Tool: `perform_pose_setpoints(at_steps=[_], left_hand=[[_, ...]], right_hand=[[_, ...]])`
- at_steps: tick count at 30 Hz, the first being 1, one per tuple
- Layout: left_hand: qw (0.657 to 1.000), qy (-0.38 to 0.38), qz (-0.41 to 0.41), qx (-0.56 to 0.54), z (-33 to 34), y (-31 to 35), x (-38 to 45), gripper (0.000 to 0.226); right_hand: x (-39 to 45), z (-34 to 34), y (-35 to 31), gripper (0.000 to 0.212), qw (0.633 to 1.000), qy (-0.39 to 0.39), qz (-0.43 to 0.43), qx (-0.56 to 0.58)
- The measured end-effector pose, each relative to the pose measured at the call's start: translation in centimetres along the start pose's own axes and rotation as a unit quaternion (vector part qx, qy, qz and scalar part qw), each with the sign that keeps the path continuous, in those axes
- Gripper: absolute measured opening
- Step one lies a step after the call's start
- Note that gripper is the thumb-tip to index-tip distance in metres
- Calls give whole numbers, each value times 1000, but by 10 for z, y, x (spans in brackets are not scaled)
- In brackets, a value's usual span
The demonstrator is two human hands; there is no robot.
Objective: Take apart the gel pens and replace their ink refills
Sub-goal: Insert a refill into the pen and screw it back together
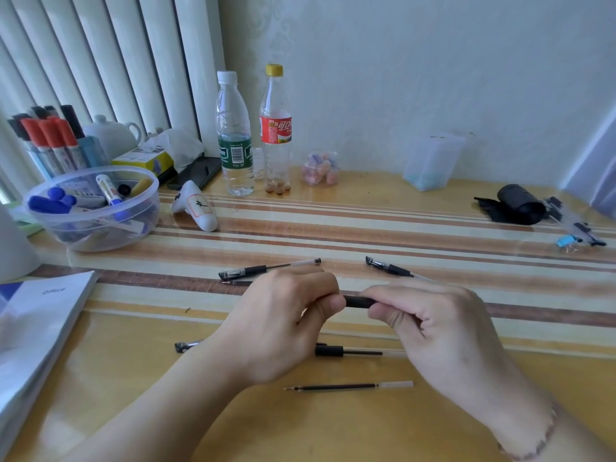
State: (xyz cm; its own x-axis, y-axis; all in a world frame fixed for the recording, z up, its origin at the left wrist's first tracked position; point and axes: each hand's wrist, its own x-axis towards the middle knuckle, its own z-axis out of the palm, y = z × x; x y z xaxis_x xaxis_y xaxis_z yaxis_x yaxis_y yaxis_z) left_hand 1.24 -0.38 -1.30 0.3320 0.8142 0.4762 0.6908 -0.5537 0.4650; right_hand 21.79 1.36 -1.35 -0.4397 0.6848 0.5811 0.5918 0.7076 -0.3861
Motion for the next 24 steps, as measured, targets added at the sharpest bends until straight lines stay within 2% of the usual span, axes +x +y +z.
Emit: perform_pose_setpoints(at_steps=[5,7,9,11,15,18,21,24], left_hand=[[998,-3,-26,-50,-1,-5,-1,39],[998,6,-26,-58,-1,-6,-1,40],[998,20,-23,-49,-1,-7,-1,40],[999,26,-22,-43,-1,-9,-1,38],[997,13,-37,-61,0,-10,-2,39],[997,-4,-32,-63,2,-10,-1,41],[995,-7,-45,-91,1,-11,-1,42],[990,-8,-71,-124,0,-9,-2,40]], right_hand=[[2,5,-2,14,994,85,-57,-31],[3,4,-2,18,996,62,-50,-26],[4,2,-1,33,1000,-2,-11,-22],[2,4,5,35,998,-46,7,-31],[2,6,6,4,998,-23,24,-50],[1,4,6,22,998,-22,55,-31],[0,4,4,20,999,-38,25,-29],[3,3,2,24,998,-21,-17,-51]])
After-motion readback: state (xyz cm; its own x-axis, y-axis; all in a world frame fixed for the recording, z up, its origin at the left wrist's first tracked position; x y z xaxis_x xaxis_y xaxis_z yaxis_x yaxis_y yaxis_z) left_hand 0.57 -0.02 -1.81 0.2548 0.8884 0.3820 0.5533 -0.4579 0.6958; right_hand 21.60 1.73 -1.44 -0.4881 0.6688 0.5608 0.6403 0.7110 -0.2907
